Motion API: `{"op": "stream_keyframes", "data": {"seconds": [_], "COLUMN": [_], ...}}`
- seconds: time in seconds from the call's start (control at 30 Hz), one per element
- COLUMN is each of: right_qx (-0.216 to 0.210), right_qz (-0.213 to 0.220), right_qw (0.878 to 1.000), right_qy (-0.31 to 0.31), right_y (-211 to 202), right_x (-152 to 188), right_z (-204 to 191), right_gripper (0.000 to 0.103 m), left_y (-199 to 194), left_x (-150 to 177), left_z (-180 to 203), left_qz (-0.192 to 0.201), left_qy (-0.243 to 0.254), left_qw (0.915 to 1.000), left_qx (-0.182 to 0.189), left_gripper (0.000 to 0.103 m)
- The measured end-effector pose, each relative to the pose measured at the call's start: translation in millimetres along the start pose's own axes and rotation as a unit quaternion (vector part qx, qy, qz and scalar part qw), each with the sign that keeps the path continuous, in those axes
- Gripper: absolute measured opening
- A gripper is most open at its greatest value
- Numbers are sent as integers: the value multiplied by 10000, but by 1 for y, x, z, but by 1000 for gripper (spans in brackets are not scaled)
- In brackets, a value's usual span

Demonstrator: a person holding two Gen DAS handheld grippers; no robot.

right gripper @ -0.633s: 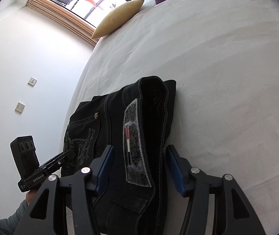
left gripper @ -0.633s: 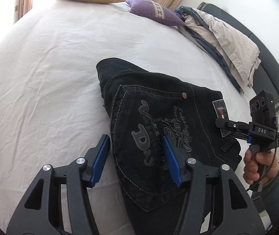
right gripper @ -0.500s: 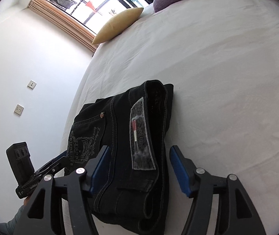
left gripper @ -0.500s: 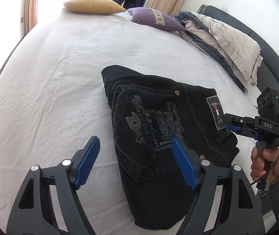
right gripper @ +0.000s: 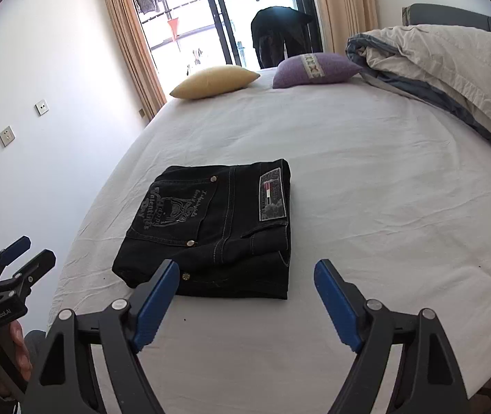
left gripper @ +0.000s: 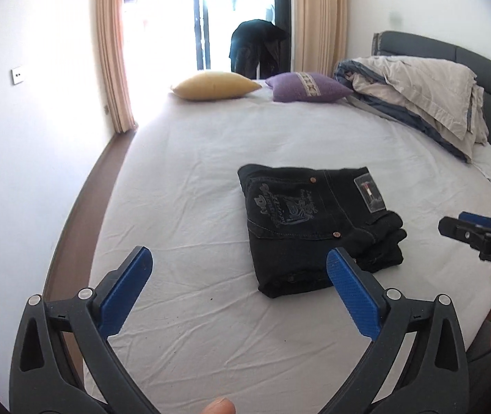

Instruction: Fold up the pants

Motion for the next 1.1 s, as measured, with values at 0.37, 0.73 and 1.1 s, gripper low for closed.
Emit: {"op": "stream_keyframes", "data": {"seconds": [0.37, 0.73, 1.1], "right_qx": [433, 973, 1006], "right_qz": [489, 604, 380], "right_qw": [9978, 9919, 9933], "right_qy": [-104, -546, -425], "right_y": [-76, -108, -95], "right_x": [1, -20, -16], "right_z": [-42, -74, -70], "right_gripper": [94, 101, 101], "left_y": [-60, -58, -36], "left_x": [-18, -6, 4], "left_z": [-11, 9, 17], "left_qz": [5, -552, -849], "left_qy": [-439, -335, -240], "left_qw": [9985, 9973, 9955], "left_qx": [-336, -359, -344], "left_gripper": [103, 103, 103]}}
Point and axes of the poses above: each gripper's, at about its wrist camera, not at the fingertips, and y roughly the way its jaws point, z to its right, x to its underside, the point moved 2 cm from there along y, roughly the way its jaws point, and after that the axes turned 12 degrees about -y, right-handed, at the moved point
